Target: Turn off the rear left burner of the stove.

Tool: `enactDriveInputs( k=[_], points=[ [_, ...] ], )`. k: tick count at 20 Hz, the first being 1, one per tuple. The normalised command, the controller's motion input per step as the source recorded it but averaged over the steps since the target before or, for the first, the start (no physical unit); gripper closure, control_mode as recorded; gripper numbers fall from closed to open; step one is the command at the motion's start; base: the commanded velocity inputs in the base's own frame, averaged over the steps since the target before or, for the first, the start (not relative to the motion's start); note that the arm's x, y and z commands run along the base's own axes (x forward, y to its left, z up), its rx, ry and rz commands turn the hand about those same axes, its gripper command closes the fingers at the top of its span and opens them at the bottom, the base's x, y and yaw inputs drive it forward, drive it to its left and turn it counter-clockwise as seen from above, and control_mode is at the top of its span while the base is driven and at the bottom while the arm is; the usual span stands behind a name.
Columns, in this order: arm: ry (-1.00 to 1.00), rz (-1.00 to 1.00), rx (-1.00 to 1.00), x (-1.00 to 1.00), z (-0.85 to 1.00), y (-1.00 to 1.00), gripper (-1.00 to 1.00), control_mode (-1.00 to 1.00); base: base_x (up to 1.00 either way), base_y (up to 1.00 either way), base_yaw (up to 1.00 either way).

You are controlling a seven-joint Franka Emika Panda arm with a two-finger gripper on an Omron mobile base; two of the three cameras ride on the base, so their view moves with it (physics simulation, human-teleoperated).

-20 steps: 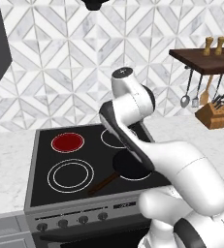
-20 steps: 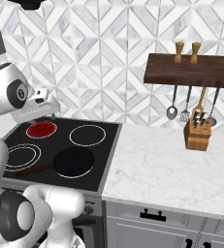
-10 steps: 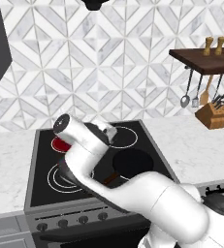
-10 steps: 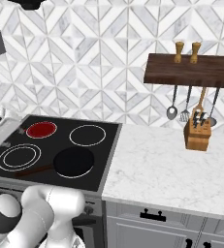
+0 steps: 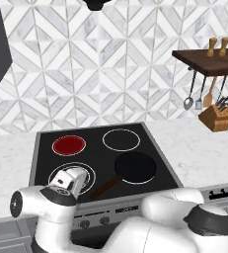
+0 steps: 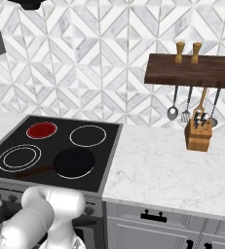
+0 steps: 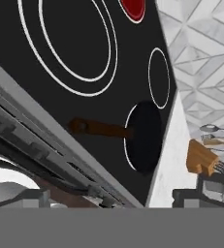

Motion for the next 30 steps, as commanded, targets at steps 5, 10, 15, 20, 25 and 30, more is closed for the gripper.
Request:
enactDriveInputs(
  k=[5, 10, 15, 20, 25, 30],
  points=[
    [-0.18, 0.01, -0.04, -0.91, -0.67, 0.55, -1.00, -1.00, 0.00, 0.00, 0.00],
    [-0.22, 0.00, 0.00, -0.50, -0.70, 0.03, -1.00, -1.00, 0.00, 0.00, 0.00],
    [-0.10, 0.00, 0.00, 0.09, -0.61, 0.06, -1.00, -1.00, 0.00, 0.00, 0.00],
    [-0.03, 0.00, 0.04, 0.49, -0.23, 0.00, -1.00, -1.00, 0.00, 0.00, 0.00],
    [0.00, 0.02, 0.01, 0.50, -0.15, 0.00, -1.00, -1.00, 0.00, 0.00, 0.00],
    [0.00, 0.05, 0.00, 0.18, -0.45, 0.04, -1.00, -1.00, 0.00, 0.00, 0.00]
  ],
)
